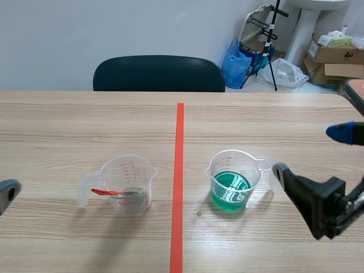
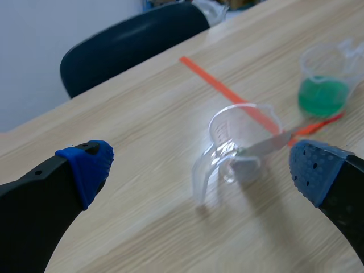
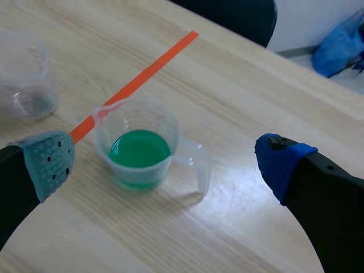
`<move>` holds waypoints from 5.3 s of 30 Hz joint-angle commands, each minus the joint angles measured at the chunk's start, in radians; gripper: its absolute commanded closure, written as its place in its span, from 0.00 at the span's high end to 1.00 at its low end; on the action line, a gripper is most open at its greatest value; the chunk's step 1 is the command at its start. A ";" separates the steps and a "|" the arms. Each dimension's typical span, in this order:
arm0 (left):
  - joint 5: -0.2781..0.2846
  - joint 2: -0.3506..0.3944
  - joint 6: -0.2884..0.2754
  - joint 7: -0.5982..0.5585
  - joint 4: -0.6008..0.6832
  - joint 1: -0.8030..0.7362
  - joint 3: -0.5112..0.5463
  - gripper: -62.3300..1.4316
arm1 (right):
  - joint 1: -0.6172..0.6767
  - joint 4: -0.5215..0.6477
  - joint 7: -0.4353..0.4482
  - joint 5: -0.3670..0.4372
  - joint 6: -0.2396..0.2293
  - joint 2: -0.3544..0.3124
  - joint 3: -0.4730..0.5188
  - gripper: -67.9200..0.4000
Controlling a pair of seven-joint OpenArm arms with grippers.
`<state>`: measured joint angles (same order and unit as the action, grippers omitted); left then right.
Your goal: Do the redox reaction experiment
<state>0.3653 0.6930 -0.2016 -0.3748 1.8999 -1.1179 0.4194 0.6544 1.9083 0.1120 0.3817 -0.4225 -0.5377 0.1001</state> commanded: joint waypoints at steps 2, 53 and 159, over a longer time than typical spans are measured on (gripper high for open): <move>0.004 -0.013 0.020 -0.019 0.014 -0.062 0.051 1.00 | -0.062 0.016 0.016 -0.043 -0.077 -0.011 -0.039 1.00; -0.168 -0.210 0.032 -0.317 -0.141 -0.199 0.303 1.00 | -0.804 -0.433 0.328 -0.406 -0.085 0.147 -0.915 0.55; -0.168 -0.210 0.031 -0.317 -0.141 -0.199 0.303 1.00 | -1.039 -0.007 -0.543 0.371 -0.004 0.150 -0.812 0.02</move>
<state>0.1837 0.4854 -0.1753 -0.6785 1.7489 -1.3155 0.7151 -0.3679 1.8889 -0.4469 0.7422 -0.4301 -0.3904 -0.7136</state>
